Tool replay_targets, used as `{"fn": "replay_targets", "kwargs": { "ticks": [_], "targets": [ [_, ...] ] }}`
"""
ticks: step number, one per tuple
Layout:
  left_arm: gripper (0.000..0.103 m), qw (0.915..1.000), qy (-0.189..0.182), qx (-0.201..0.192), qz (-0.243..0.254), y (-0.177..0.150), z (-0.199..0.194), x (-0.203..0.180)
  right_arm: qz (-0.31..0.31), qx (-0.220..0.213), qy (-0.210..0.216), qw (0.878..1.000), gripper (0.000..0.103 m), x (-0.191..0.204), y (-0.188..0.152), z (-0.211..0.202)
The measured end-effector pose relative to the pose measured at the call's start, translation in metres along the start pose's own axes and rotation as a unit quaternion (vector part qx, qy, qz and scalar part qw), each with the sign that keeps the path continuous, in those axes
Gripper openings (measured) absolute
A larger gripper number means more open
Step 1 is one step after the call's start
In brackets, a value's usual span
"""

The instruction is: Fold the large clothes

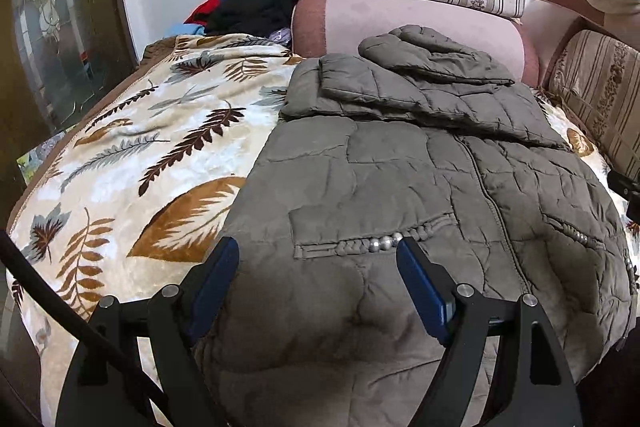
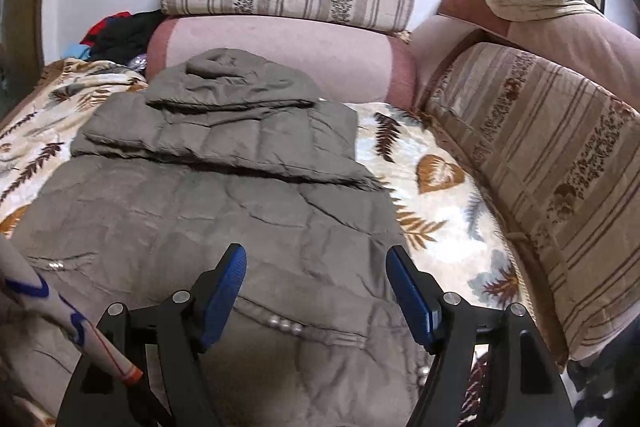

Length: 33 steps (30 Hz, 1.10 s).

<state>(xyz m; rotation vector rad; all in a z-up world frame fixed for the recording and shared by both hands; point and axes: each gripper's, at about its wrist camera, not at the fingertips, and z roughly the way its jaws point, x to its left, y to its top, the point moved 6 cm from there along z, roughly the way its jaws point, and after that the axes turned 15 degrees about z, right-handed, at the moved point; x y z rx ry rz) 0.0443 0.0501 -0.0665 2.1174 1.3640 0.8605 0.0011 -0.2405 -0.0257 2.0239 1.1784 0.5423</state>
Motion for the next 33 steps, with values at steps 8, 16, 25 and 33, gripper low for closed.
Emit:
{"fn": "replay_targets", "kwargs": {
  "ticks": [8,16,25,33],
  "targets": [
    [0.08,0.9999,0.015,0.001,0.0,-0.001,-0.003,-0.002,0.084,-0.08,0.023,0.993,0.096,-0.035,0.009,-0.022],
    [0.08,0.9993,0.023,0.02,-0.022,-0.004,0.008,0.024,0.081,-0.05,0.035,0.995,0.096,-0.044,-0.002,-0.012],
    [0.08,0.9932,0.037,0.08,-0.077,-0.03,0.04,0.084,0.092,0.003,0.01,0.996,0.094,-0.084,-0.017,0.004],
    [0.08,0.9895,-0.002,0.085,-0.117,-0.035,0.049,0.108,0.16,0.054,0.019,0.985,0.092,-0.127,-0.026,0.026]
  ]
}}
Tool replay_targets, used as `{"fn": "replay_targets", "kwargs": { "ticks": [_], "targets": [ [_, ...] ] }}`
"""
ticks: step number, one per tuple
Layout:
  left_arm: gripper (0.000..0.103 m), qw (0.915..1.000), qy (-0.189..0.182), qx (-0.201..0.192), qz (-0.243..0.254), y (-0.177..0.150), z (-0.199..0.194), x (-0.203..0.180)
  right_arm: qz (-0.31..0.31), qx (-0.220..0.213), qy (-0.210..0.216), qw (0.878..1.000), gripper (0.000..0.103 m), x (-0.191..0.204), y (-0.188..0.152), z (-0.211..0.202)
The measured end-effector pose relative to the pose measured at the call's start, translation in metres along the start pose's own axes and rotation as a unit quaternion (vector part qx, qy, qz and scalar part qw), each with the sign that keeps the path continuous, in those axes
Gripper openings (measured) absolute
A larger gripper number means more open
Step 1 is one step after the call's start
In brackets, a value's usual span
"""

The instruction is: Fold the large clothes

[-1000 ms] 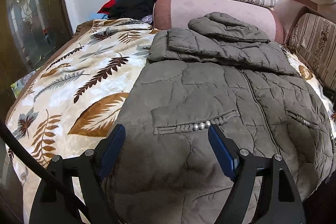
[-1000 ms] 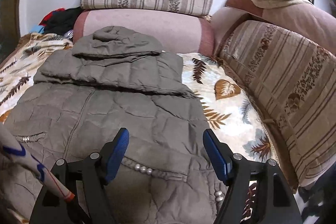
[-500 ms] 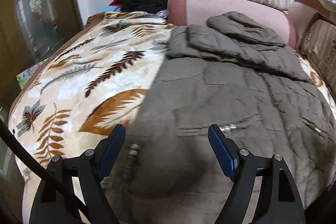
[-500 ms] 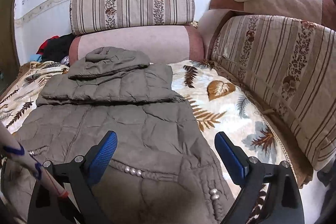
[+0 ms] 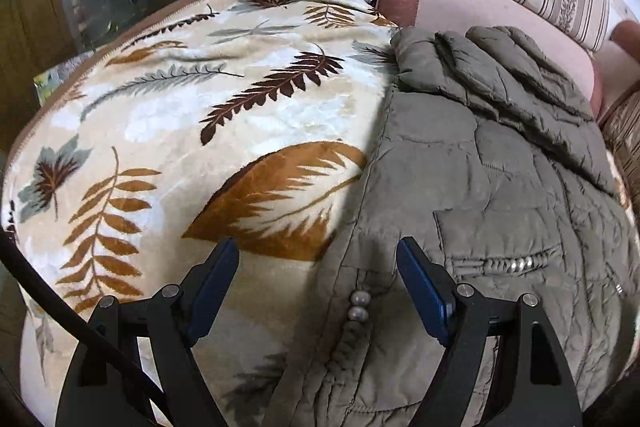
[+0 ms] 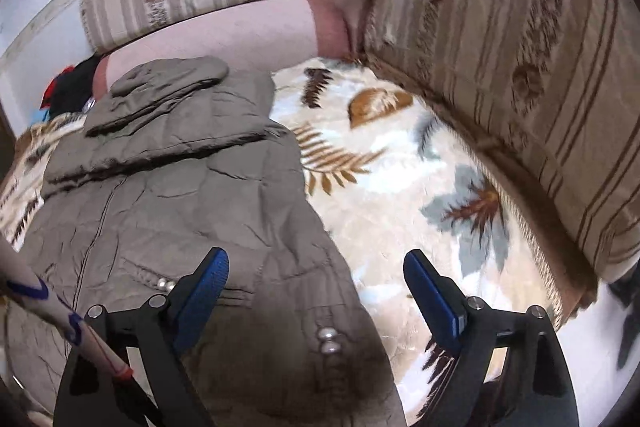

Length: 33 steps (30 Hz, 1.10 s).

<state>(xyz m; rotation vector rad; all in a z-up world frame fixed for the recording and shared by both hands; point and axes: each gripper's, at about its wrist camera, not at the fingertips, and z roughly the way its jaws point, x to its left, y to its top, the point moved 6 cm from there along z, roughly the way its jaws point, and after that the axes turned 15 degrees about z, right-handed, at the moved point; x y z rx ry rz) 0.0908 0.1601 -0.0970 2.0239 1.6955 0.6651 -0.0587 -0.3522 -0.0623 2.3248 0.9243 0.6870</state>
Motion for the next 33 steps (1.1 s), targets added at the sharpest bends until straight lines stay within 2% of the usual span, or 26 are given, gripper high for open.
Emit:
{"fn": "replay_targets", "kwargs": {
  "ticks": [6,10,14,18,20,23,25,26,27,29,30,31,33],
  "targets": [
    [0.08,0.9993,-0.036,-0.008,-0.007,0.019,-0.003,0.009,0.041,0.056,0.023,0.997,0.092,-0.018,0.001,0.02],
    [0.08,0.9958,-0.086,0.005,-0.03,0.03,0.006,0.017,0.083,0.119,0.071,0.987,0.092,-0.023,-0.003,0.041],
    [0.08,0.988,-0.142,0.026,-0.056,0.041,0.032,0.025,0.107,0.166,0.1,0.975,0.092,-0.018,-0.01,0.061],
    [0.08,0.9697,-0.224,0.072,-0.065,0.043,0.066,0.013,0.096,0.179,0.109,0.973,0.092,-0.01,-0.014,0.069],
    [0.08,0.9644,-0.241,0.089,-0.064,0.042,0.079,0.006,0.088,0.182,0.113,0.973,0.092,-0.006,-0.013,0.071],
    [0.08,0.9634,-0.251,0.083,-0.044,0.043,0.081,-0.005,0.088,0.191,0.125,0.97,0.094,-0.004,-0.011,0.077],
    [0.08,0.9525,-0.289,0.084,-0.046,0.041,0.08,-0.014,0.096,0.201,0.136,0.965,0.094,-0.005,-0.008,0.081],
    [0.08,0.9383,-0.329,0.091,-0.053,0.035,0.078,-0.023,0.106,0.207,0.144,0.962,0.094,-0.006,-0.006,0.083],
    [0.08,0.9337,-0.341,0.093,-0.054,0.032,0.077,-0.026,0.118,0.213,0.155,0.957,0.094,-0.007,-0.004,0.084],
    [0.08,0.9344,-0.344,0.084,-0.043,0.022,0.07,-0.032,0.133,0.224,0.175,0.949,0.094,-0.009,-0.003,0.087],
    [0.08,0.9317,-0.351,0.084,-0.044,0.019,0.067,-0.034,0.139,0.23,0.185,0.945,0.094,-0.01,-0.003,0.087],
    [0.08,0.9242,-0.369,0.082,-0.051,0.012,0.061,-0.037,0.145,0.233,0.191,0.942,0.093,-0.011,-0.002,0.088],
    [0.08,0.9178,-0.385,0.079,-0.059,0.002,0.054,-0.038,0.173,0.243,0.217,0.929,0.093,-0.017,-0.002,0.087]
  ]
}}
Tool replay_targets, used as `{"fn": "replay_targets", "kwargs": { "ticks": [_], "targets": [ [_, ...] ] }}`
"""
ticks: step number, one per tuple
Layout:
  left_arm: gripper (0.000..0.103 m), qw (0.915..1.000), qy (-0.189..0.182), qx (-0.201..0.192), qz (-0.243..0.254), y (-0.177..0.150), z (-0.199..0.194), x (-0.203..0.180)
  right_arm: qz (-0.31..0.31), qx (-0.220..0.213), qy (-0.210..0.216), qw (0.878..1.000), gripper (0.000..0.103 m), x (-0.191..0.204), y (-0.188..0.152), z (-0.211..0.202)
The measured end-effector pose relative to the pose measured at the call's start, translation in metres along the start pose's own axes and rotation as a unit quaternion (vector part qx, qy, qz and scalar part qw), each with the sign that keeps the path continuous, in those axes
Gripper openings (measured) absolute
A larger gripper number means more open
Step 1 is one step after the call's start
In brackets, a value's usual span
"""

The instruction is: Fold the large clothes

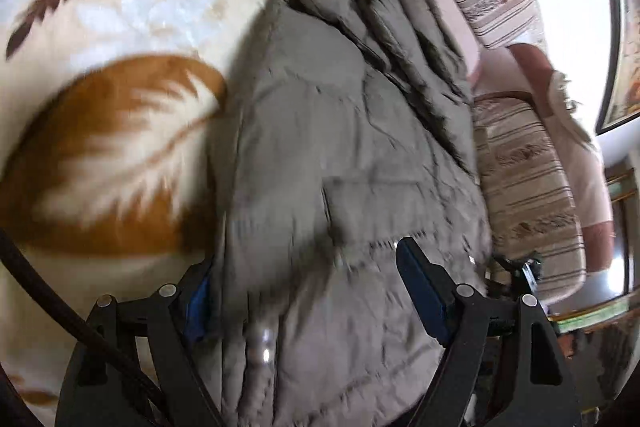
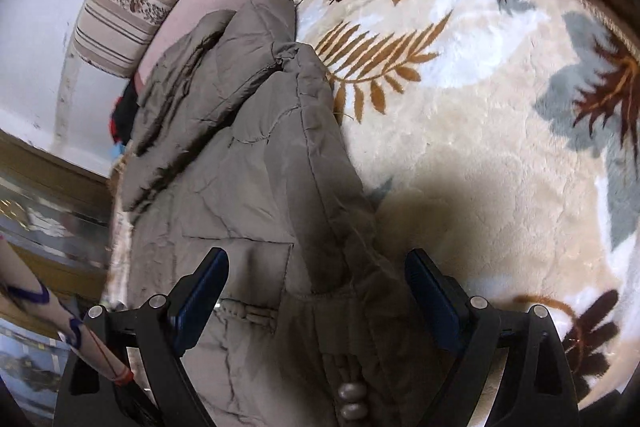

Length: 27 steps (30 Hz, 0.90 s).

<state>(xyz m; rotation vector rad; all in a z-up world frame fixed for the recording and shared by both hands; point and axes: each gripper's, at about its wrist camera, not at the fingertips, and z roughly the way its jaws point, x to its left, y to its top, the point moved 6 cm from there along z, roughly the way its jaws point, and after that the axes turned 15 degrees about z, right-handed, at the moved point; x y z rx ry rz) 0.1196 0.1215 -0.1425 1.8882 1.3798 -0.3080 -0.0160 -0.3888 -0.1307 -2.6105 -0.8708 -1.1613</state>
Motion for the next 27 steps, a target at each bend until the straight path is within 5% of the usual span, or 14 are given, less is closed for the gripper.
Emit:
{"fn": "replay_targets", "kwargs": {
  "ticks": [8,17,24,27],
  "targets": [
    [0.08,0.9992,-0.039,-0.006,0.008,-0.03,-0.007,-0.024,0.058,0.05,0.093,0.993,0.09,-0.01,-0.015,-0.007],
    [0.08,0.9953,-0.097,-0.001,0.001,-0.052,0.002,-0.037,0.032,0.123,0.114,0.985,0.089,-0.015,-0.064,-0.005],
    [0.077,0.997,-0.066,0.004,0.041,-0.06,0.006,-0.049,0.043,0.147,0.16,0.975,0.089,-0.019,-0.09,-0.005],
    [0.074,0.9977,-0.059,0.0,0.032,-0.06,0.007,-0.044,0.017,0.163,0.143,0.976,0.086,-0.016,-0.11,0.005]
  ]
}}
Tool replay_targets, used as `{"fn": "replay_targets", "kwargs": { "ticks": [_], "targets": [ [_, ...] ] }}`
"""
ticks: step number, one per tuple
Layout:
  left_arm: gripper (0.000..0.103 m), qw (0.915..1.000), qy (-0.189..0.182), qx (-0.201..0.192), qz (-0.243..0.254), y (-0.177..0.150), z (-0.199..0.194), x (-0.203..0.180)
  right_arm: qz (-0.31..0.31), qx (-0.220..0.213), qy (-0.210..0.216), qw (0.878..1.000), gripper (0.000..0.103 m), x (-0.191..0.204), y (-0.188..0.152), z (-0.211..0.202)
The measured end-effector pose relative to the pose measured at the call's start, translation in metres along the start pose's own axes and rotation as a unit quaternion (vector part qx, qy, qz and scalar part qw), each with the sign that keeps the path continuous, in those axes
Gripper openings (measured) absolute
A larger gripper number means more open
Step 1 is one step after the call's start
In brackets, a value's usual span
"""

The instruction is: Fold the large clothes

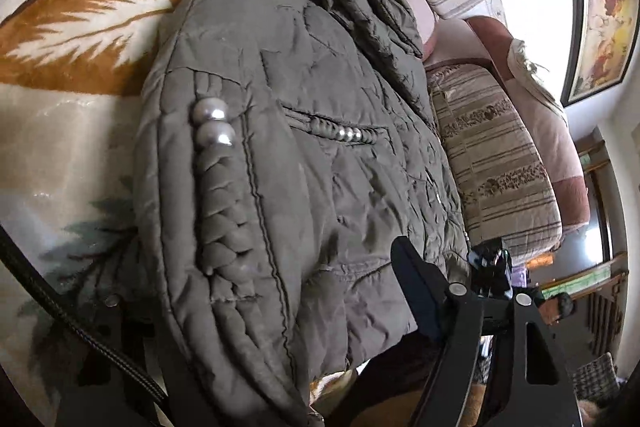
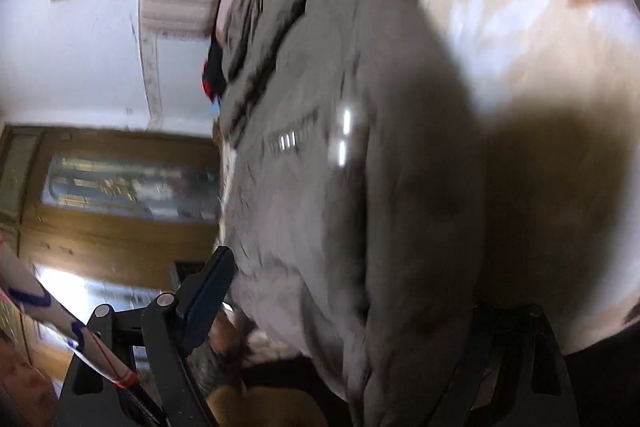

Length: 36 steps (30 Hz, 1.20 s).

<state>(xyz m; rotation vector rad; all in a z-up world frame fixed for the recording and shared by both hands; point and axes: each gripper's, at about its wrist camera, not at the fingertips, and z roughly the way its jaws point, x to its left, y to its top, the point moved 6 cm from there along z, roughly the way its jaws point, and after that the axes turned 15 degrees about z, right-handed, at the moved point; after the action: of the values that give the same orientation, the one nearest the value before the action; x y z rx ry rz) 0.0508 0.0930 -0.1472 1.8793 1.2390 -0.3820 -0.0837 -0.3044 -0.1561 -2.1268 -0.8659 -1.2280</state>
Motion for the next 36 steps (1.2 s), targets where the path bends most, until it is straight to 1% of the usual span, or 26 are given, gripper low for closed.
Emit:
{"fn": "replay_targets", "kwargs": {
  "ticks": [2,4,6,8,9,10,12,14,15,16,17,18,19,21,22,23,26,29,32,33,36],
  "targets": [
    [0.074,1.0,0.003,-0.001,0.0,0.0,0.0,0.002,-0.01,-0.003,-0.008,1.0,0.084,0.004,-0.004,0.004],
    [0.074,0.9999,0.012,0.0,0.008,-0.002,-0.001,0.002,-0.01,-0.002,-0.007,1.0,0.078,0.006,-0.005,0.009],
    [0.074,0.9996,0.024,0.0,0.016,-0.003,0.001,0.0,-0.009,0.002,-0.002,1.0,0.076,0.008,-0.006,0.014],
    [0.078,0.9992,0.033,0.002,0.022,-0.002,0.003,-0.004,-0.005,0.01,0.001,1.0,0.074,0.009,-0.01,0.024],
    [0.082,0.999,0.036,0.004,0.025,-0.002,0.004,-0.006,0.001,0.009,-0.001,1.0,0.074,0.007,-0.011,0.029],
    [0.083,0.9987,0.042,0.006,0.027,-0.001,0.005,-0.008,0.008,0.003,-0.004,1.0,0.074,0.005,-0.011,0.033],
    [0.083,0.997,0.07,0.012,0.031,-0.001,0.007,-0.012,0.021,-0.006,-0.005,1.0,0.074,0.006,-0.009,0.034],
    [0.082,0.9938,0.106,0.008,0.031,0.0,0.005,-0.014,0.031,-0.018,-0.01,0.999,0.073,0.005,-0.008,0.034],
    [0.069,0.9918,0.124,0.007,0.03,0.0,0.003,-0.015,0.03,-0.023,-0.017,0.999,0.073,0.005,-0.008,0.034],
    [0.048,0.9873,0.155,0.013,0.029,0.001,0.001,-0.013,0.024,-0.03,-0.032,0.999,0.072,0.008,-0.01,0.034],
    [0.037,0.9826,0.182,0.022,0.027,0.001,-0.002,-0.01,0.019,-0.036,-0.041,0.998,0.071,0.01,-0.01,0.034],
    [0.029,0.9808,0.192,0.024,0.024,0.0,-0.004,-0.008,0.013,-0.041,-0.051,0.998,0.071,0.012,-0.011,0.033],
    [0.024,0.9816,0.189,0.02,0.015,-0.001,-0.009,-0.006,0.006,-0.047,-0.063,0.997,0.07,0.015,-0.012,0.033],
    [0.019,0.9833,0.182,0.005,-0.004,-0.001,-0.02,-0.006,0.0,-0.062,-0.097,0.993,0.055,0.017,-0.012,0.03],
    [0.017,0.9836,0.18,-0.007,-0.007,0.0,-0.028,-0.009,-0.004,-0.071,-0.114,0.991,0.038,0.017,-0.011,0.028],
    [0.017,0.9836,0.18,-0.015,-0.005,0.0,-0.034,-0.013,-0.011,-0.08,-0.123,0.989,0.031,0.021,-0.012,0.024],
    [0.015,0.9822,0.183,-0.038,0.016,0.0,-0.052,-0.031,-0.036,-0.094,-0.102,0.99,0.025,0.041,-0.017,0.012],
    [0.014,0.9822,0.18,-0.045,0.03,-0.007,-0.064,-0.047,-0.062,-0.102,-0.077,0.99,0.023,0.058,-0.029,-0.004],
    [0.014,0.9827,0.176,-0.035,0.047,-0.026,-0.069,-0.06,-0.075,-0.092,-0.064,0.991,0.023,0.063,-0.045,-0.018],
    [0.014,0.982,0.178,-0.028,0.058,-0.036,-0.072,-0.064,-0.079,-0.089,-0.066,0.991,0.023,0.062,-0.052,-0.024],
    [0.014,0.9787,0.191,0.0,0.075,-0.053,-0.068,-0.063,-0.083,-0.081,-0.081,0.99,0.023,0.049,-0.059,-0.036]
  ]
}}
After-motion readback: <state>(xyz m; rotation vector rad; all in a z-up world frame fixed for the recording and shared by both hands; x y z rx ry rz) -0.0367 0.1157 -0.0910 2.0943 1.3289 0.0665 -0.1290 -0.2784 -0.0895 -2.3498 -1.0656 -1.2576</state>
